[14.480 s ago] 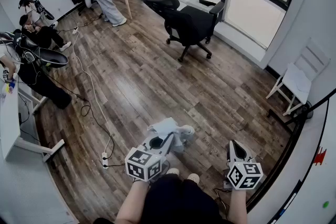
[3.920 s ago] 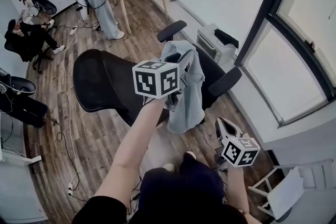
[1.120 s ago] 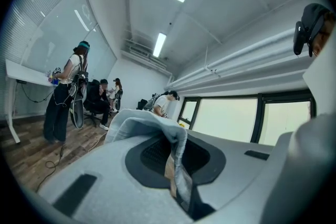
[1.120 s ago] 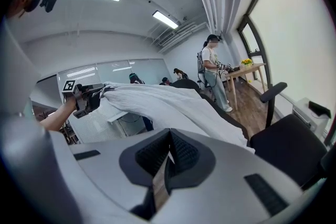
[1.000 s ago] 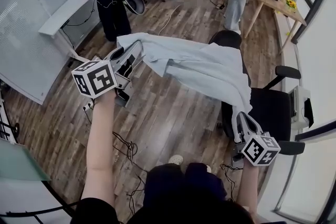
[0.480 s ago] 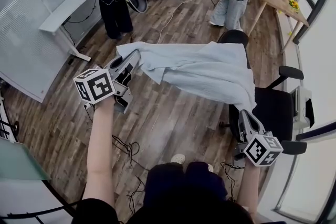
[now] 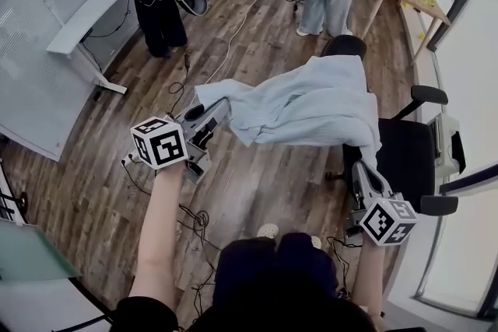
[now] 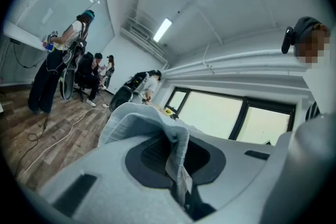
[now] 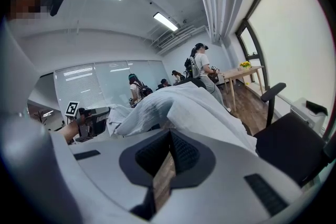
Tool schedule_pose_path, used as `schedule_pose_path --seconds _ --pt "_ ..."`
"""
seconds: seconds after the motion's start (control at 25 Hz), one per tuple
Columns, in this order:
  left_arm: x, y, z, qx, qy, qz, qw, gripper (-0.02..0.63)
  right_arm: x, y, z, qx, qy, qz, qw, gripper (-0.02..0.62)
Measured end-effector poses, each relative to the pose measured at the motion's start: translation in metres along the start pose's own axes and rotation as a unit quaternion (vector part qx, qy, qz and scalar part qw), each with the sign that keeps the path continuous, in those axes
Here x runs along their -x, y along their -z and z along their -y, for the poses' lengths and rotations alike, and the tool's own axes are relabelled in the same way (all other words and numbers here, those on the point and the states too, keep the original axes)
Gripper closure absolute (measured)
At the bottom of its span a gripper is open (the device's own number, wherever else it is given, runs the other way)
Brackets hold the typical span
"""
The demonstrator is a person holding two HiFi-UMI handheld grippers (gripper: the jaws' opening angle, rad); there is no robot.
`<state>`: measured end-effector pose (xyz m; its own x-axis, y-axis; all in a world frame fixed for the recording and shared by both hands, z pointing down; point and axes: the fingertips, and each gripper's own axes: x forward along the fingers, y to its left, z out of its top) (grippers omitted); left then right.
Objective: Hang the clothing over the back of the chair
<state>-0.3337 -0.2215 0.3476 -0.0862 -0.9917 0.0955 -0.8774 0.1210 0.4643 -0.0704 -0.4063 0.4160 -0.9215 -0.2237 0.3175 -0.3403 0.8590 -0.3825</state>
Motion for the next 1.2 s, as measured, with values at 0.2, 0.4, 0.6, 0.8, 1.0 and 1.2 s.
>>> schedule_pose_path --seconds 0.2,0.4,0.6,0.8,1.0,1.2 --pt "-0.010 0.048 0.013 0.009 0.056 -0.037 0.9977 0.586 0.002 0.018 -0.007 -0.004 0.009 -0.008 1.000 0.595" --pt "-0.011 0.105 0.025 0.018 0.093 -0.087 0.9917 0.585 0.001 0.041 -0.014 -0.008 0.014 -0.022 1.000 0.595" --pt "-0.010 0.159 0.015 0.061 0.075 -0.128 0.9871 0.585 0.000 0.061 -0.023 -0.010 0.016 -0.037 0.999 0.595" --pt "-0.019 0.198 -0.004 0.095 0.022 -0.136 0.9859 0.584 0.005 0.080 -0.026 -0.005 0.026 -0.053 0.998 0.595" --pt "-0.022 0.215 -0.023 0.118 -0.036 -0.106 0.9866 0.571 0.006 0.096 -0.028 0.000 0.030 -0.068 0.997 0.595" --pt "-0.017 0.218 -0.025 0.157 -0.050 -0.068 0.9841 0.558 0.005 0.107 -0.025 -0.006 0.033 -0.080 0.996 0.595"
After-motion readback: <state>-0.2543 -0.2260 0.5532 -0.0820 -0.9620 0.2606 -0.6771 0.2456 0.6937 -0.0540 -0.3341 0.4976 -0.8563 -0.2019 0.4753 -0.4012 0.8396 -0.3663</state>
